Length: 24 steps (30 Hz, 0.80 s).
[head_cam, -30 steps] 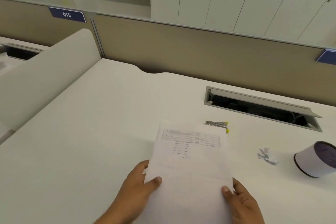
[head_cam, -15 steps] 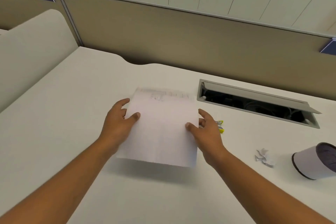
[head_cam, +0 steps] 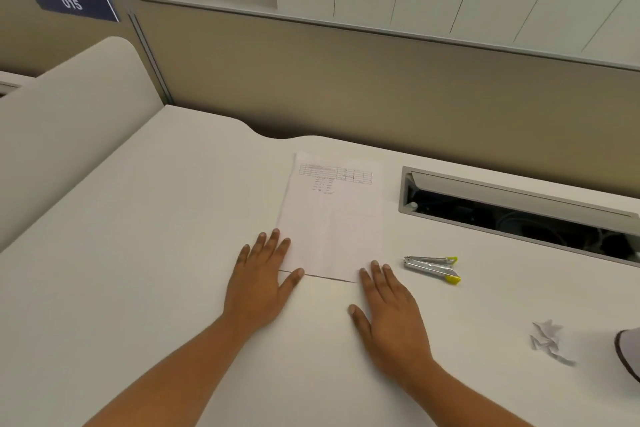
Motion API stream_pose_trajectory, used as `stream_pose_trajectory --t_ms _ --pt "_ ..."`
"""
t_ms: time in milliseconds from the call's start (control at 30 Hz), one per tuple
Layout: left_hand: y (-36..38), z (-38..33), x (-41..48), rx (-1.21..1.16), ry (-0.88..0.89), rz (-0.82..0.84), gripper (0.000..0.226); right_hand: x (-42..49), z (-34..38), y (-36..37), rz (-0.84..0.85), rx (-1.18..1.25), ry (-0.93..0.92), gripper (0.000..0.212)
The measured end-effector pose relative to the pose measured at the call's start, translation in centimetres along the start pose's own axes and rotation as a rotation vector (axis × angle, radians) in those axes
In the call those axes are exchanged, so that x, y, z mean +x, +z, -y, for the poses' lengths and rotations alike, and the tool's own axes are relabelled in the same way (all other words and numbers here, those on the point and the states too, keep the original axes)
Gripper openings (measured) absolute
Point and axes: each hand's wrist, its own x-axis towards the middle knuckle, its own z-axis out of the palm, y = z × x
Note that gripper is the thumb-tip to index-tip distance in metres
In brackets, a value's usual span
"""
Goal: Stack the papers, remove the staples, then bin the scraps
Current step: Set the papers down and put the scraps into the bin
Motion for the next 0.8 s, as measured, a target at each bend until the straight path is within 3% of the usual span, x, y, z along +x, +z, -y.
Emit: stream_pose_trajectory --t_ms 200,367,800 --pt "0.2 -0.4 -0.1 0.017 -0.006 -0.036 0.072 -0.1 -0.1 0.0 -0.024 0.01 -0.016 0.068" --pt "-0.1 -1.2 -1.4 0.062 0.08 -0.088 0.062 -1.1 0.1 -1.0 -0.022 0.167 0.009 0.073" --pt "3.0 -9.1 -11.9 0.062 0.193 0.048 0.073 -15.3 -2.6 -1.6 -0.027 0.163 0.053 0.059"
